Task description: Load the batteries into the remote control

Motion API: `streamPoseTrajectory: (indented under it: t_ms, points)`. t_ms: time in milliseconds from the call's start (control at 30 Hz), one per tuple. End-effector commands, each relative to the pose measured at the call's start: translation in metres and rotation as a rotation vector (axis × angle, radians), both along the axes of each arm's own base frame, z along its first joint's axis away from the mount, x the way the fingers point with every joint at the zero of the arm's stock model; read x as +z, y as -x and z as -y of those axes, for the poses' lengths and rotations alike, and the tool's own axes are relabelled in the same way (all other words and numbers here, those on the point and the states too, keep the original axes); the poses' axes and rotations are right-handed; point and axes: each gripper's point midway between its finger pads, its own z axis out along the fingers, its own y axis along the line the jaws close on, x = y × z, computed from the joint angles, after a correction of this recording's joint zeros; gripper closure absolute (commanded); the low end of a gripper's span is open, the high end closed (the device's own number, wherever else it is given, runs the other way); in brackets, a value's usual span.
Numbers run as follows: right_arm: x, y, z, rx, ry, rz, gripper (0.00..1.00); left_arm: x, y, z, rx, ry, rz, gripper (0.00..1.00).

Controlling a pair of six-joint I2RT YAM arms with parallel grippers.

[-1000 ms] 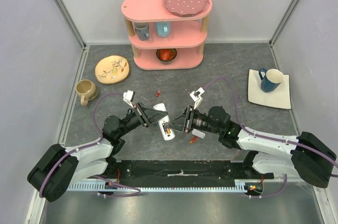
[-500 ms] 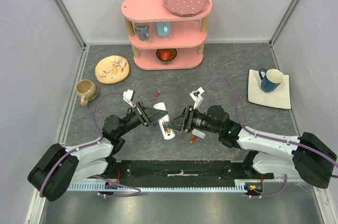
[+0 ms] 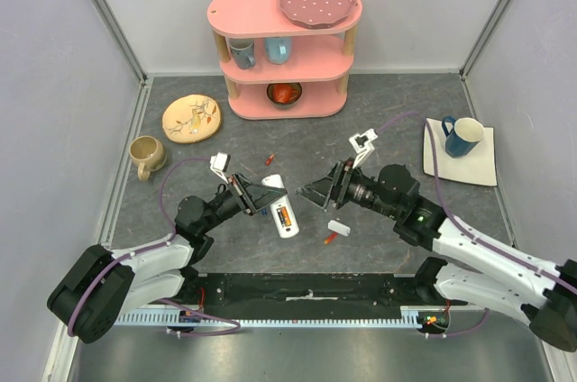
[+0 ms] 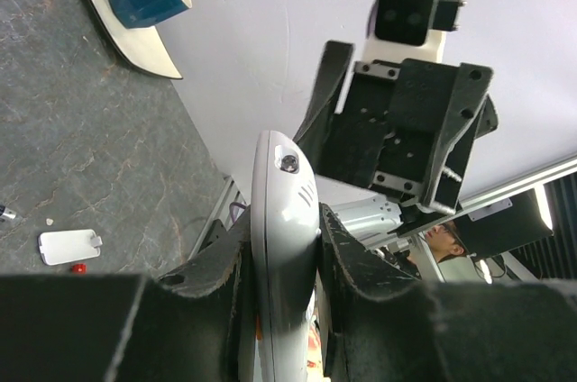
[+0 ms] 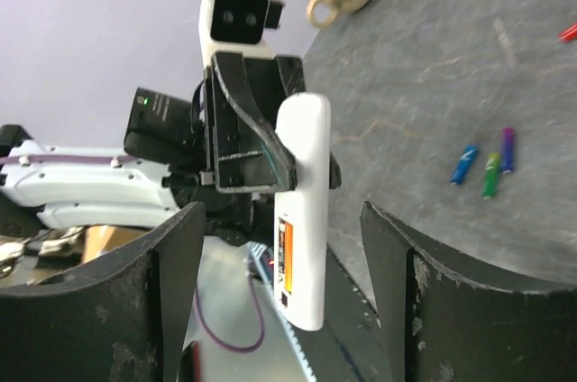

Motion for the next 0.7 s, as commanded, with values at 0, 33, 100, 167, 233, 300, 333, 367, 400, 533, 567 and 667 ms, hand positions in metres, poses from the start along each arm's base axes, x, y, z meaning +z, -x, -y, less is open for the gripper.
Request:
streamPoseTrajectory:
  t_ms: [0,33,100,167,233,300,333,367,400,533,567,667]
  points:
    - [-0.012,-0.029,0.044,-0.205,0.270,0.117,0.24,0.008,0.004,0.000,-0.006,0.003,0.066,0.98]
    - [-0.020,-0.036,0.056,-0.260,0.335,0.126,0.25,0.003,0.005,0.000,-0.012,-0.012,0.050,0.98]
    - [-0.047,-0.042,0.082,-0.313,0.525,0.144,0.28,0.003,0.008,-0.002,-0.013,-0.024,0.061,0.98]
    - [-0.069,-0.044,0.104,-0.341,0.682,0.148,0.31,-0.012,0.010,-0.003,-0.009,-0.073,0.027,0.98]
    - [-0.085,-0.041,0.113,-0.296,0.789,0.175,0.33,-0.014,0.015,-0.008,0.005,-0.087,0.040,0.98]
    - [-0.109,-0.034,0.119,-0.239,0.884,0.146,0.33,-0.029,0.017,-0.013,0.020,-0.132,0.017,0.98]
    - [-0.118,-0.032,0.121,-0.212,0.924,0.143,0.33,-0.022,0.019,-0.016,0.037,-0.117,0.041,0.98]
    - [-0.127,-0.028,0.122,-0.182,0.954,0.129,0.33,-0.025,0.019,-0.018,0.044,-0.125,0.039,0.98]
    - [-0.141,-0.026,0.123,-0.147,0.994,0.108,0.33,-0.032,0.020,-0.019,0.048,-0.139,0.020,0.98]
    - [-0.166,-0.022,0.123,-0.089,1.073,0.053,0.33,-0.033,0.025,-0.022,0.047,-0.137,0.020,0.98]
    - [-0.169,-0.022,0.124,-0.090,1.086,0.044,0.33,-0.032,0.026,-0.022,0.045,-0.133,0.024,0.98]
    - [-0.186,-0.021,0.125,-0.082,1.128,-0.002,0.35,-0.034,0.026,-0.024,0.048,-0.130,0.015,0.98]
